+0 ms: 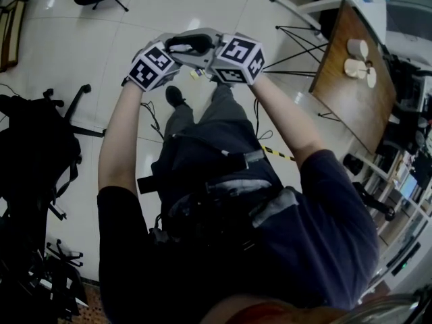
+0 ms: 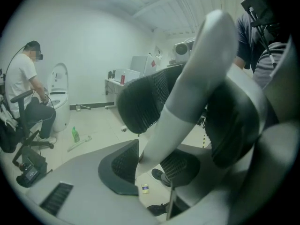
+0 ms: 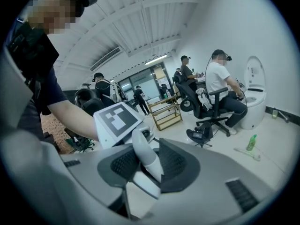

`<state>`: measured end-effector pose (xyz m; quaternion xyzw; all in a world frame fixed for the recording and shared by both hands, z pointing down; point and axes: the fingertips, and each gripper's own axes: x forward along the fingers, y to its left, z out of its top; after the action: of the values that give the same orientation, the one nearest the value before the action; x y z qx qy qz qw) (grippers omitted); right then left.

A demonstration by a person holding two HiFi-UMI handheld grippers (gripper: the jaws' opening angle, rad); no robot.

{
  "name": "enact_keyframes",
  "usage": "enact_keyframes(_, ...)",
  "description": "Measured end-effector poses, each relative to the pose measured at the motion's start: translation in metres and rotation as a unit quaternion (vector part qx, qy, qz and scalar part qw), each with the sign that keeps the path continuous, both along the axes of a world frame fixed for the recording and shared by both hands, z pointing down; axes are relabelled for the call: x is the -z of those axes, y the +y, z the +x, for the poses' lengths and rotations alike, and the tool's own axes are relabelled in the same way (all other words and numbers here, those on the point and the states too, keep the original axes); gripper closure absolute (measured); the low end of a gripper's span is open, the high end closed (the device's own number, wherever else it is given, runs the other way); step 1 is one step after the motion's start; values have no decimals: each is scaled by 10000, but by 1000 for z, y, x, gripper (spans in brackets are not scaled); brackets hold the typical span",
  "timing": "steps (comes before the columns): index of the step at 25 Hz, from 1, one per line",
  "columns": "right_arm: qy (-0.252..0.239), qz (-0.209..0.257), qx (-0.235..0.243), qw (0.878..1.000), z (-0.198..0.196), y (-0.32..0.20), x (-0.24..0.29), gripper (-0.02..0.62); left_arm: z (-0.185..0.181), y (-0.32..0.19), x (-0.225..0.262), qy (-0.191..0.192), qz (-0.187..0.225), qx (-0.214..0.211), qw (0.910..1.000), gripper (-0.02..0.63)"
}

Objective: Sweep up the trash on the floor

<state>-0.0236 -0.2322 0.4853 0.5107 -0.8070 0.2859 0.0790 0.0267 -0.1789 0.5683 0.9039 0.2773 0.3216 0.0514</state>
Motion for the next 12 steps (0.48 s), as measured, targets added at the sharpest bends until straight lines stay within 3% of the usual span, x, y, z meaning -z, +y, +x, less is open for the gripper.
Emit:
enact_keyframes(7, -31, -53, 252, 9997, -30, -9, 0, 448, -30, -10, -1, -56, 28, 98, 9999, 494)
enact_keyframes(12, 92, -30, 206, 9997, -22, -9, 1, 448, -23, -10, 0, -30, 147, 53, 9999, 497)
